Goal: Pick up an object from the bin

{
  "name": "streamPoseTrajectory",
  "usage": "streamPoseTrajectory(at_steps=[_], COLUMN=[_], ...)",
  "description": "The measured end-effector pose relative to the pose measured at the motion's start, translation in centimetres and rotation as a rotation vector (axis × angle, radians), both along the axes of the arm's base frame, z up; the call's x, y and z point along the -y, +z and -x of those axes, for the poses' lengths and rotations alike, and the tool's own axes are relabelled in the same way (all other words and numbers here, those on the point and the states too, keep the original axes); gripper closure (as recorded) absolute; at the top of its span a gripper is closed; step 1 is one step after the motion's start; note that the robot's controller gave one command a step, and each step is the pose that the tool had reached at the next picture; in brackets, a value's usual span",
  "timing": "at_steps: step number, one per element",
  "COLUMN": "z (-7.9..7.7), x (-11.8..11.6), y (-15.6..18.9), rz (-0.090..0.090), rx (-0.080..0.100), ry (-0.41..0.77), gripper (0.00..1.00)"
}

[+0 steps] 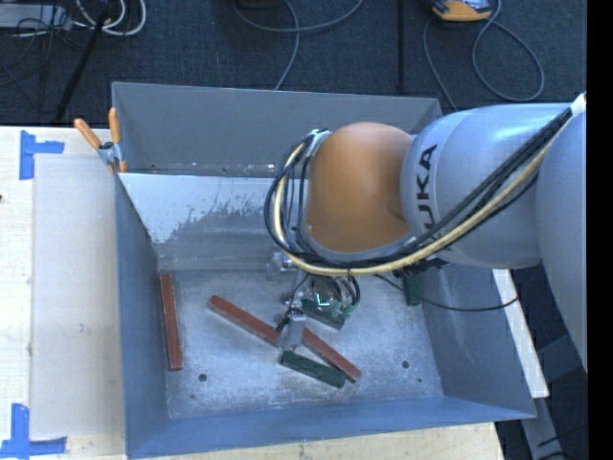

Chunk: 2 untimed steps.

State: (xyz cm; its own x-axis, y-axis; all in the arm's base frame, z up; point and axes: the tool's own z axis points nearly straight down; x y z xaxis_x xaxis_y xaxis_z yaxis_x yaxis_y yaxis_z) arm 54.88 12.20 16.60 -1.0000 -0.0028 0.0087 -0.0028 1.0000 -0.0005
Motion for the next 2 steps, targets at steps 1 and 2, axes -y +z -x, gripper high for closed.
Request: streamPoseTrajectory(at_steps=[1,2], z=[2.8,2.59], x=[1.19,1.15], y=[-9.28,-9.0], rz=[0.002,0.0], rx=[-0.001,0.005], ry=[-0.195,-0.198], gripper=[0.0,1.0])
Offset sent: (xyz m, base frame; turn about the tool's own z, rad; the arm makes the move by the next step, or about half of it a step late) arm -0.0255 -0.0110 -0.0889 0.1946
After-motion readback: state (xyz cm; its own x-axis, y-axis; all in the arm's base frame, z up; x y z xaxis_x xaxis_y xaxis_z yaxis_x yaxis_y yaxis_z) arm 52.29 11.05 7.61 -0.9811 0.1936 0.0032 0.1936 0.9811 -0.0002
